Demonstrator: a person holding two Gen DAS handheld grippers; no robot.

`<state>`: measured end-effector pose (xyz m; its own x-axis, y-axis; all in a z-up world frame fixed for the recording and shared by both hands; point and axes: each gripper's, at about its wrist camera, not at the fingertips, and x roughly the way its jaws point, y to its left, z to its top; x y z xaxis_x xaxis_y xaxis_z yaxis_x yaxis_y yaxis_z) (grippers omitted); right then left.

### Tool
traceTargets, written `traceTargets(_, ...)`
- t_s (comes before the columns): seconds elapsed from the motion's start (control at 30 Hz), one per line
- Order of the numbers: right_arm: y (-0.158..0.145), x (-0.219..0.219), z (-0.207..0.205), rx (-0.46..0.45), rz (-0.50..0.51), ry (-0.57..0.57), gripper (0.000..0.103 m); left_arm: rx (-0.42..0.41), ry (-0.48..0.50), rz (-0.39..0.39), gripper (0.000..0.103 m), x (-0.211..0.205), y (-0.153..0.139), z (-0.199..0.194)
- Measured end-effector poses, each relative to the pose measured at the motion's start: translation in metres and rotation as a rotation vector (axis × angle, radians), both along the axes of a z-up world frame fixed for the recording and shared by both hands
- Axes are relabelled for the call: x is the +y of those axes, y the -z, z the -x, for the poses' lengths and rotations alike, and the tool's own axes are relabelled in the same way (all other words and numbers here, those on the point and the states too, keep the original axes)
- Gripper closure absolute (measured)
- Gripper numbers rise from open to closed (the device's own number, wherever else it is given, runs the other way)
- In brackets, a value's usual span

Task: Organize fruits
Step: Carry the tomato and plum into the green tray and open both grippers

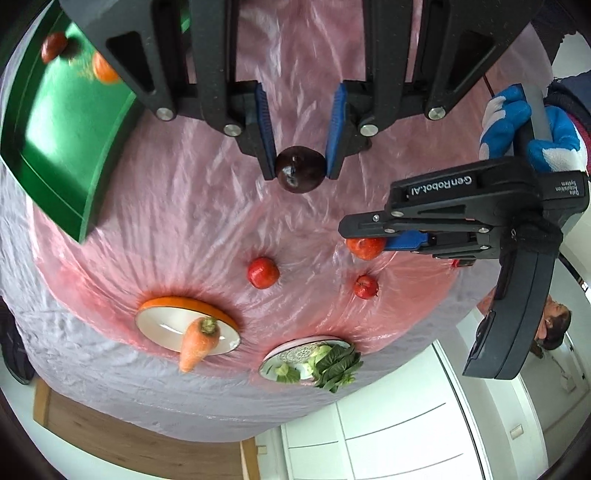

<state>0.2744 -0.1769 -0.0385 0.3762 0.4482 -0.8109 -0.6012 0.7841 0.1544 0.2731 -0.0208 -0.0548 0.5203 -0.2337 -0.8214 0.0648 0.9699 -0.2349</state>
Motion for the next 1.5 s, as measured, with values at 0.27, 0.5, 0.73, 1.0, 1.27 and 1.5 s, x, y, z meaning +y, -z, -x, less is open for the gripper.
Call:
traceTargets(0.27,-0.009,-0.075,0.029,-0.008,0.008,0.097,0.07,-0.023,0.112,0.021,0.076,-0.063,-0.024,0.024)
traceTargets(0.5,0.001,-0.151,0.045,0.008,0.041,0.201,0.07,-0.033,0.212,0.012,0.076,-0.124,-0.034,0.028)
traceTargets(0.73,0.019,-0.19,0.046,0.017,0.076,0.243,0.07,-0.039,0.278,0.004,0.076,-0.181,-0.037,0.003)
traceTargets(1.0,0.042,-0.207,0.031,0.029,0.114,0.234,0.07,-0.012,0.327,-0.046,0.076,-0.241,-0.014,-0.031)
traceTargets(1.27,0.056,-0.211,0.029,0.024,0.122,0.21,0.069,0.046,0.332,-0.097,0.076,-0.262,0.019,-0.054)
traceTargets(1.5,0.057,-0.213,0.029,0.013,0.114,0.21,0.065,0.047,0.341,-0.125,0.074,-0.267,0.027,-0.053)
